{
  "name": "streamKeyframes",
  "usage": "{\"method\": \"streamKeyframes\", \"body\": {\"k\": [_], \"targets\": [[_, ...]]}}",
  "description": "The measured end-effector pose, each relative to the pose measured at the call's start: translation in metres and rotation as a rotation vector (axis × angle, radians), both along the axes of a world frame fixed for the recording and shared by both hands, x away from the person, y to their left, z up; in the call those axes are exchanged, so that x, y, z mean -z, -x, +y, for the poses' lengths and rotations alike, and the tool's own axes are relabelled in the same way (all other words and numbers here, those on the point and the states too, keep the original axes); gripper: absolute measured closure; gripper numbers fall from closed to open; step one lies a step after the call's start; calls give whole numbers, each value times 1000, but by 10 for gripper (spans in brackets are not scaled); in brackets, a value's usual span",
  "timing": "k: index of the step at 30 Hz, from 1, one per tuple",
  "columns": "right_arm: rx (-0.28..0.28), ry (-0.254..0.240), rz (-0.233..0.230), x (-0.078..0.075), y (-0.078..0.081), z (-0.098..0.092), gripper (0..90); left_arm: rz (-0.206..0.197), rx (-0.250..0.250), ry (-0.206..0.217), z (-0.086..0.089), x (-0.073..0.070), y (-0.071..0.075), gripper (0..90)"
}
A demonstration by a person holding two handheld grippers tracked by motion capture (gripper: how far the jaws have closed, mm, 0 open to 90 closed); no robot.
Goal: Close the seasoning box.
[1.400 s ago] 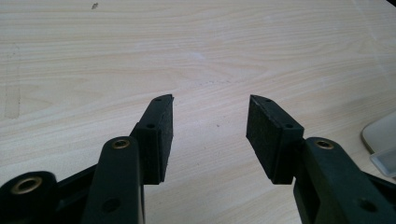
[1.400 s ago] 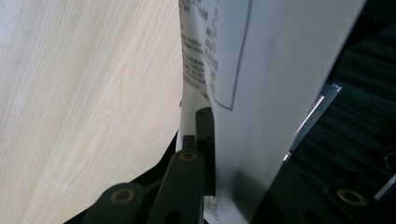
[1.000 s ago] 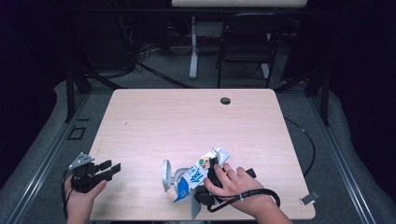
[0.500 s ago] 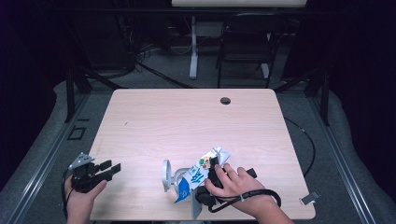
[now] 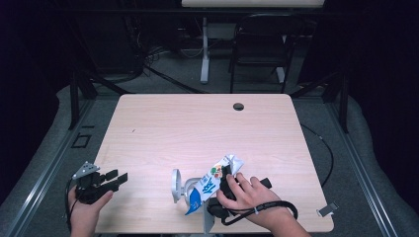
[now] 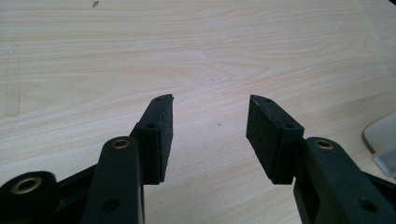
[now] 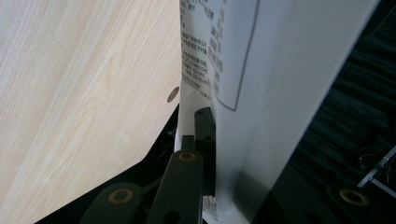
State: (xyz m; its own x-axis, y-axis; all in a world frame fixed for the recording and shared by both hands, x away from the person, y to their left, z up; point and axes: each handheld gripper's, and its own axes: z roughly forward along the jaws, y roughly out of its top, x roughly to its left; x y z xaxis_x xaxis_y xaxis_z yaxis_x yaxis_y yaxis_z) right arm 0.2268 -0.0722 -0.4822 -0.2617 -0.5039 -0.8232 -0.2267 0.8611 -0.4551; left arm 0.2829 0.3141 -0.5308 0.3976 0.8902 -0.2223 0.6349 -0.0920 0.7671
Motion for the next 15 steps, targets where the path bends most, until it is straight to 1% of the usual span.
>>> {"method": "streamKeyframes", "body": {"k": [1,5,7,10,13,15], "targets": [[3,-7,4,0,0,0,871,0,1,-1,0,0,0,514],[4,-1,-1,0,1,0,872,-1,0,-1,0,0,0,514],[20,37,-24,-3,3,1,873,-1,2,-2,0,0,0,514],[14,26,-18,-2,2,0,876,-1,1,-1,0,0,0,514],[20,32,-21,-3,2,1,886,-6,-3,2,0,0,0,514],[21,25,-15,-3,2,0,891,-8,-6,4,0,1,0,514]]}}
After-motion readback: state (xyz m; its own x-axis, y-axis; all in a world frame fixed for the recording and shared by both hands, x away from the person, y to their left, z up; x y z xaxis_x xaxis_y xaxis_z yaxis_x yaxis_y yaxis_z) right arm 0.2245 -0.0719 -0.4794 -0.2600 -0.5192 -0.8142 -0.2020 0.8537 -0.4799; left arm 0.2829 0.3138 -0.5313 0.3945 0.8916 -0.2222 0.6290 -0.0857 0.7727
